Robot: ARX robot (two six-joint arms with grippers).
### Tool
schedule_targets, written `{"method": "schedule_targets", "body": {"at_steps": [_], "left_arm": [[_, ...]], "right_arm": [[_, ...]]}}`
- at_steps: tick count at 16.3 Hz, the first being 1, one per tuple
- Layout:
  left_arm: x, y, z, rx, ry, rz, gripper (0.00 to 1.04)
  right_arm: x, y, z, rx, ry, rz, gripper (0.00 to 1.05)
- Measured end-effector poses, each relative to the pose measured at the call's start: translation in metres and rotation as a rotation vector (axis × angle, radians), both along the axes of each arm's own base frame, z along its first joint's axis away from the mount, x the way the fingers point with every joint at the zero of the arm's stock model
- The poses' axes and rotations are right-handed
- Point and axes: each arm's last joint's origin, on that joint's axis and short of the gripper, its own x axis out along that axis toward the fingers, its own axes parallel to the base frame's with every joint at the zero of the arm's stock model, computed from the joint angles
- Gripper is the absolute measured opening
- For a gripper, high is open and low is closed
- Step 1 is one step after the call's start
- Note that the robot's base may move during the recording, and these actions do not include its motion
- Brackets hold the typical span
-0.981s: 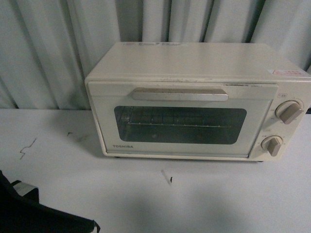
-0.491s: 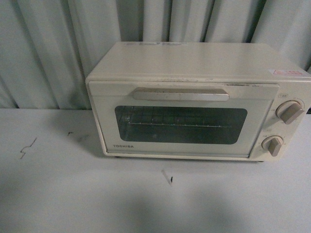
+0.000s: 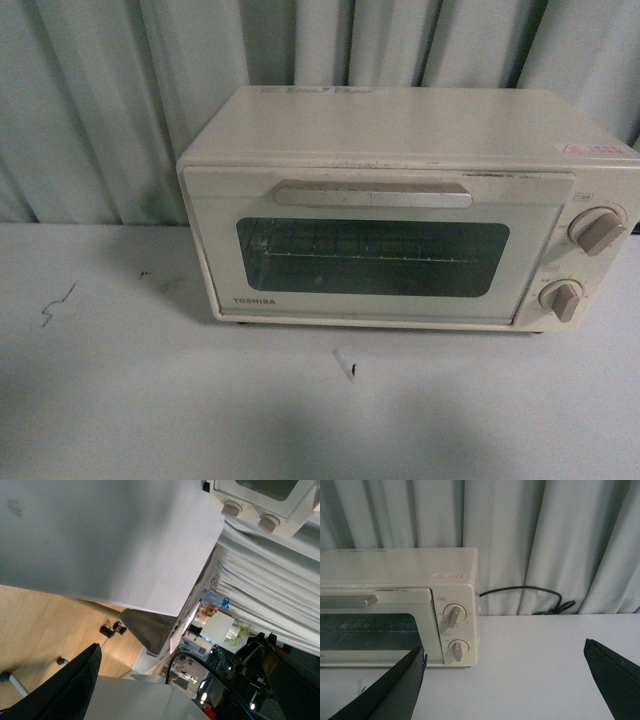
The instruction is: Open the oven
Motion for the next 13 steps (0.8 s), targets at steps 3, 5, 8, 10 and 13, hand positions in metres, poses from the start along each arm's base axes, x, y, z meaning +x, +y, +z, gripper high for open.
{"method": "schedule_targets", "body": {"at_steps": [3,5,8,10,13], "left_arm": [[0.0,0.0,0.0,0.0,0.0,0.0,0.98],[0.0,0.0,0.0,0.0,0.0,0.0,0.98],[0.0,0.0,0.0,0.0,0.0,0.0,0.98],[0.0,0.0,0.0,0.0,0.0,0.0,0.98],[0.0,0.0,0.0,0.0,0.0,0.0,0.98]], "right_arm": [[0.0,0.0,-0.0001,0.0,0.0,0.0,0.98],[0.0,0.0,0.0,0.0,0.0,0.0,0.98],[0.0,0.0,0.0,0.0,0.0,0.0,0.98],[0.0,0.0,0.0,0.0,0.0,0.0,0.98],[0.0,0.0,0.0,0.0,0.0,0.0,0.98]]}}
